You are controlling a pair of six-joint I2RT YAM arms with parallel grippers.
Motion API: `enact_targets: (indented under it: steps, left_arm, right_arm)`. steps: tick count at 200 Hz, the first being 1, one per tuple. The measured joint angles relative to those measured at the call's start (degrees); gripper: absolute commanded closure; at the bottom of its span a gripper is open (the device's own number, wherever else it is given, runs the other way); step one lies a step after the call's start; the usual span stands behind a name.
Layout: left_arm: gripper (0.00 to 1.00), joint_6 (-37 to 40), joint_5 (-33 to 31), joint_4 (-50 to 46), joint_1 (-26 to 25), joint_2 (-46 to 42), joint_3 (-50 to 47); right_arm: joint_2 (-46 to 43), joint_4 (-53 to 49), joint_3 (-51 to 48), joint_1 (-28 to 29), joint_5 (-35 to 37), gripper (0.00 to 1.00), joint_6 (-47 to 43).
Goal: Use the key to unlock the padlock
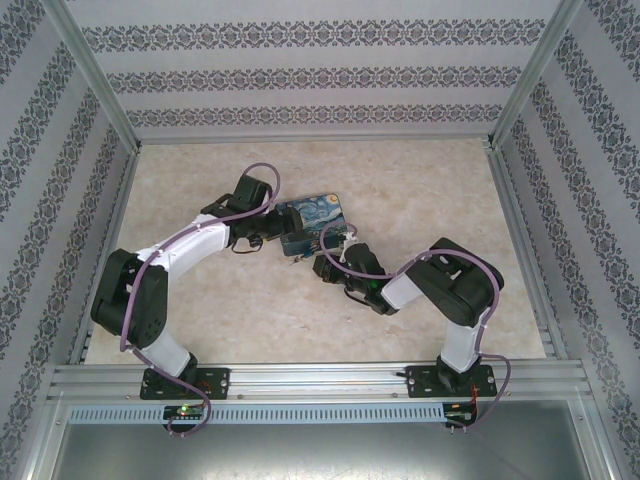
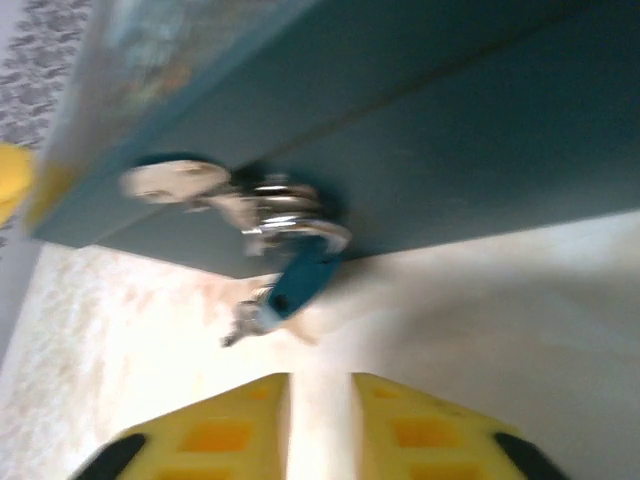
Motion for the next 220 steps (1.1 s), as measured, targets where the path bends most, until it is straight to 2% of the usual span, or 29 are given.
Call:
enact_targets:
  steps: [12,31,118,176,220]
  left_arm:
    - [0.11,0.79,-0.87,-0.44,0.00,0.09,0.44]
    - [0.11,1.73,-1.53,-1.03,0.00,0.15,0.76]
    - [0.11,2.08,-1.75,-1.66,0.00,0.39,0.76]
    - [0.11,2.05,-1.73,-1.64,0.00,0.39,0.76]
    - [0.11,2.03,-1.70,-1.64,0.00,0.39,0.74]
  right_arm:
    - [-0.26,1.18,-0.52,0.28,0.17,0.58,0.70]
    - [-0.33,2.27,-0.81,0.28,0.07,0.57,2.01]
    - [1.75,1.16,2.91,1.44,1.88,0.55,6.80]
    - [2.27,-2.91,5.88,2.19,4.22,0.56,8.87]
    - [2.27,-6.01,7.28,2.56,6.64,0.61,11.87]
